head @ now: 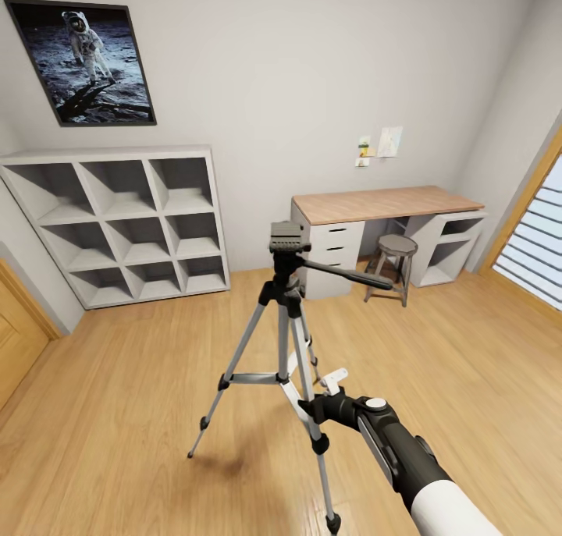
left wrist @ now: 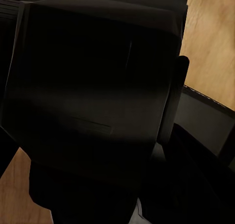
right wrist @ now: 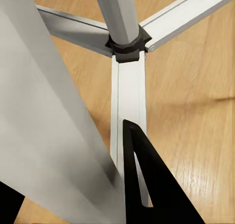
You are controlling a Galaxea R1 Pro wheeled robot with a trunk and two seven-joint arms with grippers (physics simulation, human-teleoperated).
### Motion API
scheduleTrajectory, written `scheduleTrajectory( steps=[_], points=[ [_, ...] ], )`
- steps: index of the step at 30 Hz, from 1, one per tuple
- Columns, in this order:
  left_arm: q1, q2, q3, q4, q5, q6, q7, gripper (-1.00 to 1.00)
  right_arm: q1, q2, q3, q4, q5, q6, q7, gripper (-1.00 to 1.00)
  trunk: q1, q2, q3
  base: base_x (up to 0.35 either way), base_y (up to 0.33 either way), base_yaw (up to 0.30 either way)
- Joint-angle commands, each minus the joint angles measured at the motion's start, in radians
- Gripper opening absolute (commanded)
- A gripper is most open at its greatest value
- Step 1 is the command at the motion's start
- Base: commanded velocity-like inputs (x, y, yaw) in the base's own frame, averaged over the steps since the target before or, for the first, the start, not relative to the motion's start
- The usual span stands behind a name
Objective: Attach the digital camera to the camera tripod in the bedroom.
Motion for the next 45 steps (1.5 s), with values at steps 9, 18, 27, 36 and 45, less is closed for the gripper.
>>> scheduleTrajectory(
  steps=[9,18,27,36,45],
  points=[
    [0.000,0.002,-0.012,-0.016,-0.003,0.004,-0.001,-1.00,0.000,-0.004,0.000,-0.001,0.010,-0.003,-0.005,-1.00,0.000,-0.001,-0.001,0.000,0.000,0.000],
    [-0.104,0.268,-0.009,-0.634,-0.019,0.535,0.097,-1.00,0.000,-0.003,0.000,0.024,0.011,-0.004,-0.005,-1.00,0.000,-0.001,-0.001,0.000,0.000,0.000],
    [-0.555,0.295,-0.004,-0.773,-0.005,0.853,0.331,-1.00,0.000,-0.001,0.001,0.035,0.014,-0.004,-0.005,-1.00,0.000,-0.001,-0.001,0.000,0.000,0.000],
    [-1.141,0.230,0.193,-0.784,0.116,1.091,0.345,-1.00,0.000,-0.002,0.001,0.036,0.014,-0.004,-0.005,-1.00,0.000,-0.001,-0.001,0.000,0.000,0.000],
    [-1.198,0.118,0.209,-0.896,0.194,1.104,0.351,-1.00,0.000,-0.001,0.001,0.036,0.014,-0.004,-0.005,-1.00,0.000,-0.001,-0.001,0.000,0.000,0.000]
  ],
)
